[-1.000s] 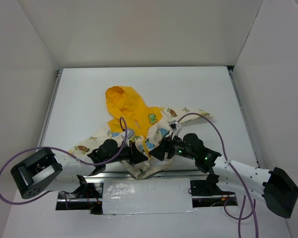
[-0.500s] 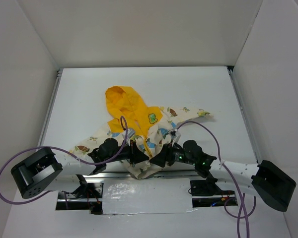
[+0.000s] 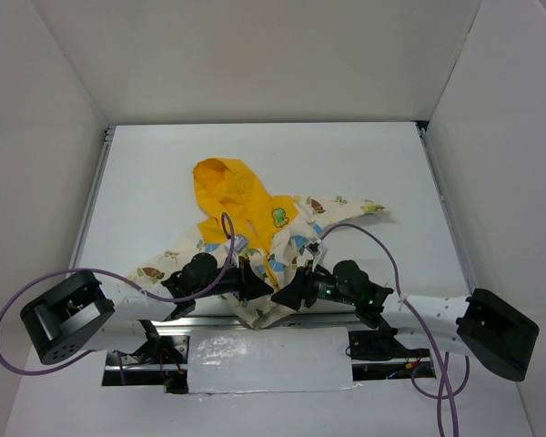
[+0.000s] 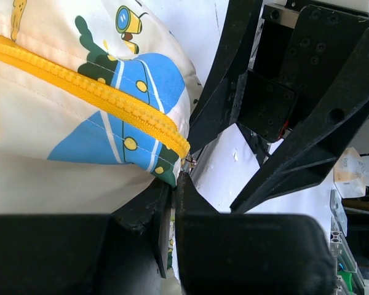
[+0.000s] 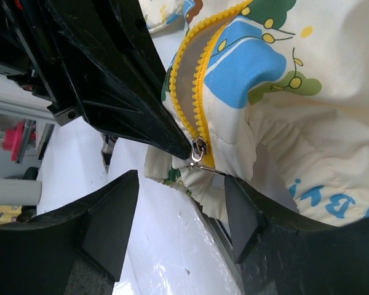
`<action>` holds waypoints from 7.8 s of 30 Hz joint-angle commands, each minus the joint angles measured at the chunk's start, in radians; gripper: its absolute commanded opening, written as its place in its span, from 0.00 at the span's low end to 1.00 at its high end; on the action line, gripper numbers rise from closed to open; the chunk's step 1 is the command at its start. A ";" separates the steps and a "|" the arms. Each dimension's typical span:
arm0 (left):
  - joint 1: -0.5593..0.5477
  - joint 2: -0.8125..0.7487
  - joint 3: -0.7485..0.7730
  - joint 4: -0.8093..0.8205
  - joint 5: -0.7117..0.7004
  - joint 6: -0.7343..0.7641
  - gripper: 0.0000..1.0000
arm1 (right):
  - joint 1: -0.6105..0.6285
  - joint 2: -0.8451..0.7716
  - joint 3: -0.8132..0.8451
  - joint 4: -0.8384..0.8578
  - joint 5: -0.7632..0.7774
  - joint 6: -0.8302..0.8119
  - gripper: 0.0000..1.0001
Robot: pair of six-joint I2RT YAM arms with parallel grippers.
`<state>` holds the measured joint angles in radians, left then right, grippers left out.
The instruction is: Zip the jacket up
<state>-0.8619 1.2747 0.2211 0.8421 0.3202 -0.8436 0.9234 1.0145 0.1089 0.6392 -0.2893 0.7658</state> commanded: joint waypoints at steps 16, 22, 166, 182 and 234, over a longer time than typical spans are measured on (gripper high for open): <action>-0.005 0.003 0.037 0.071 0.031 0.006 0.00 | 0.032 0.107 -0.012 0.149 0.098 0.001 0.66; -0.005 -0.001 0.034 0.069 0.030 0.005 0.00 | 0.034 0.099 -0.020 0.171 0.101 -0.002 0.64; -0.026 0.054 -0.017 0.147 0.005 -0.041 0.00 | -0.202 -0.038 0.426 -0.382 -0.244 0.383 0.00; -0.092 0.068 -0.049 0.181 -0.027 -0.043 0.00 | -0.368 0.231 0.592 -0.253 -0.301 0.408 0.00; -0.207 -0.354 0.056 -0.633 -0.616 -0.071 0.99 | -0.695 0.598 1.254 -0.584 -0.268 0.080 0.49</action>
<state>-1.0721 1.0203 0.2157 0.4065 -0.1635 -0.9424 0.2264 1.8019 1.4048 0.0071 -0.5850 0.9329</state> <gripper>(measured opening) 0.992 0.432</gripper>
